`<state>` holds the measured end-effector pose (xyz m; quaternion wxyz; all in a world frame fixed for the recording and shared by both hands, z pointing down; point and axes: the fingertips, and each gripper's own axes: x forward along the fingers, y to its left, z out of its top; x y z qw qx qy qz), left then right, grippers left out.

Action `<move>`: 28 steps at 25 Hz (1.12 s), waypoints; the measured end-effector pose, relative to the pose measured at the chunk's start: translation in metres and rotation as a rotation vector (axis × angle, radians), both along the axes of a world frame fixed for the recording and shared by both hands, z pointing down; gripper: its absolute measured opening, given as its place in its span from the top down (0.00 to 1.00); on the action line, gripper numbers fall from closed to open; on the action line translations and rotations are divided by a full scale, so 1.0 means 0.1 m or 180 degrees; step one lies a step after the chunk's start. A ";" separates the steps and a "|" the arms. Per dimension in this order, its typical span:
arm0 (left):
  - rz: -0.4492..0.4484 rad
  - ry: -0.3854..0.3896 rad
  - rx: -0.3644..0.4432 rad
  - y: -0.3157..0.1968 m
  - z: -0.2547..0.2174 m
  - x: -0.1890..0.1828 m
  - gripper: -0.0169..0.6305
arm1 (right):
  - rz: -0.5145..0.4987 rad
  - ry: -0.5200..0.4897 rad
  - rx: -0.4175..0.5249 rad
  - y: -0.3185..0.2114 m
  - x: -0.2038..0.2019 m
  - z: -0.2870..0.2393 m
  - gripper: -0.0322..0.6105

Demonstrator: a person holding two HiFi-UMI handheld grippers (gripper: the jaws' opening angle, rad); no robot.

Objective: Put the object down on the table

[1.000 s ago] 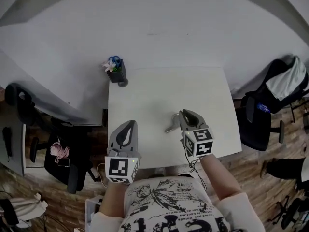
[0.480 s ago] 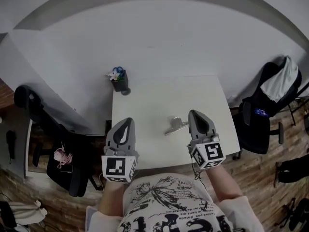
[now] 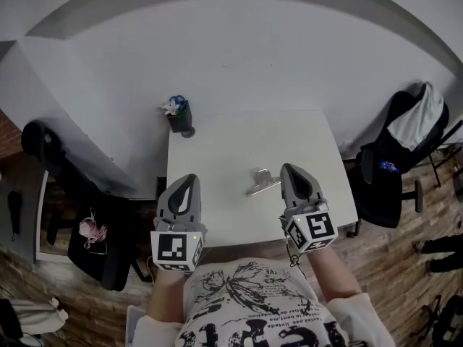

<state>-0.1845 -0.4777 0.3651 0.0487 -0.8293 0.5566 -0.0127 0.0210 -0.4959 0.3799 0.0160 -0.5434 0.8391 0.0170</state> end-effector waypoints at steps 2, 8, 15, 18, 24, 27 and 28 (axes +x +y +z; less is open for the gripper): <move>0.0000 -0.0007 -0.0020 0.01 0.02 -0.01 0.95 | 0.0020 -0.0034 -0.0089 -0.02 0.01 0.05 0.96; -0.0023 -0.0006 -0.0029 -0.01 0.02 -0.01 0.95 | 0.0033 -0.0006 -0.0213 -0.06 0.03 0.15 0.96; 0.0005 -0.0020 -0.0051 0.01 0.04 0.06 0.95 | 0.0012 0.0097 -0.0146 -0.03 0.01 0.12 0.96; 0.0002 -0.0027 -0.0064 0.01 0.03 0.08 0.95 | -0.0001 0.0093 -0.0157 -0.02 0.01 0.13 0.96; -0.0019 -0.0017 -0.0099 0.01 0.08 0.08 0.95 | -0.0021 0.0137 -0.0219 -0.03 0.00 0.20 0.96; -0.0034 -0.0017 -0.0114 0.01 0.09 0.08 0.95 | -0.0026 0.0143 -0.0236 -0.02 0.00 0.23 0.96; -0.0039 -0.0015 -0.0117 0.01 0.09 0.07 0.95 | -0.0026 0.0145 -0.0239 -0.01 0.00 0.23 0.96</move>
